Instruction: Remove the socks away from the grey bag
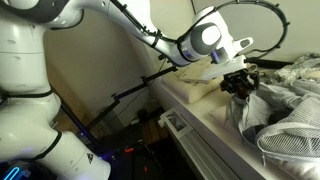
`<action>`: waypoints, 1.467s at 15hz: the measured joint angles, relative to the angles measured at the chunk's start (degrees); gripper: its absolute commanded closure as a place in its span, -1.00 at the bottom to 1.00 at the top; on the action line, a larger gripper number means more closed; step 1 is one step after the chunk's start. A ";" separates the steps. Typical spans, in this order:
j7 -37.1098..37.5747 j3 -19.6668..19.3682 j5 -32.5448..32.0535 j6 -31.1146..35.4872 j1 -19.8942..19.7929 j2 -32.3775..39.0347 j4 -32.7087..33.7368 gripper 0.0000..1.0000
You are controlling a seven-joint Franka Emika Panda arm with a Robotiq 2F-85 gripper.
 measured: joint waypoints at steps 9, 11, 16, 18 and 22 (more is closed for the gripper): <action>18.59 -1.37 -10.92 -10.97 9.20 -2.76 -0.53 0.90; 21.75 -1.60 -12.28 -14.29 9.26 -3.06 0.02 0.90; 27.58 -1.87 -14.09 -18.00 8.44 -5.04 0.91 0.90; 29.06 -1.88 -14.64 -18.75 7.89 -6.17 0.91 0.90; 29.89 -1.70 -14.19 -18.48 5.81 -8.28 1.00 0.90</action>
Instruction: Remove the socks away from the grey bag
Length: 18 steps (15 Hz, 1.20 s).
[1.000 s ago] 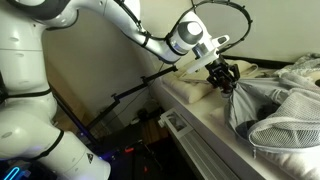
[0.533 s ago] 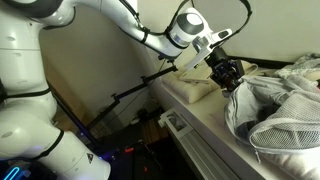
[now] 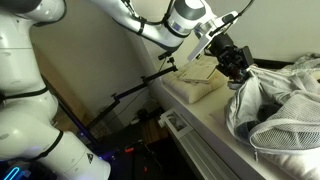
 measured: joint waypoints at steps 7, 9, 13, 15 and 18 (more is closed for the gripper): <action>1.67 -0.16 2.72 5.01 -6.00 -2.76 0.04 -0.19; 1.67 -0.16 3.90 5.48 -6.92 -2.86 0.04 -0.50; 1.67 -0.17 5.32 5.49 -7.47 -2.83 -0.09 -1.00; 1.58 -0.17 6.23 5.49 -7.58 -2.74 -0.29 -1.00; -0.84 0.04 9.43 5.49 -7.75 -2.29 -0.45 -1.00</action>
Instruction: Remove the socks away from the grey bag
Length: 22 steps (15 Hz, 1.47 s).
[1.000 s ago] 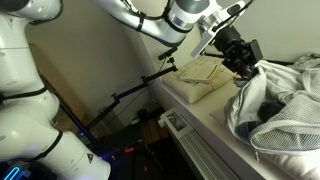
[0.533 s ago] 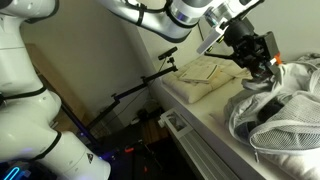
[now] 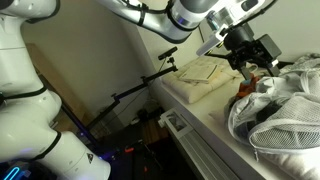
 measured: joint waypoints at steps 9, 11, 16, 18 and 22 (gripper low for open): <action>-18.89 3.84 15.59 -2.93 -1.99 2.51 -0.21 -1.00; -19.38 4.30 15.59 -3.60 -1.58 2.53 -0.21 -1.00; -20.74 5.39 15.77 -6.38 -1.36 3.60 0.72 -1.00; -21.49 5.02 15.77 -6.97 -1.85 4.46 2.16 -1.00; -24.02 4.50 16.58 -8.97 -3.93 6.14 5.94 -1.00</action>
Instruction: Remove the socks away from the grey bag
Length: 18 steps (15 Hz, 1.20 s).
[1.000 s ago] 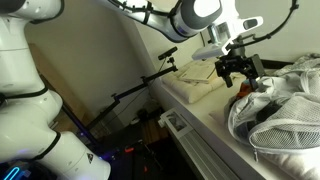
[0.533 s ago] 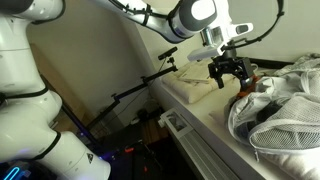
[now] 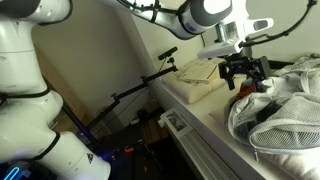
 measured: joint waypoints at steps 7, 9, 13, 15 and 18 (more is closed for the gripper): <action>-4.44 0.04 3.11 -5.46 -2.63 3.24 4.70 -1.00; -4.45 0.42 3.10 -6.16 -2.41 3.65 4.82 -1.00; -4.44 0.92 2.70 -8.04 -0.43 4.61 4.78 -1.00; -4.44 0.97 2.29 -8.77 0.96 5.35 4.77 -1.00; -4.42 0.97 1.62 -9.20 2.27 6.28 4.84 -1.00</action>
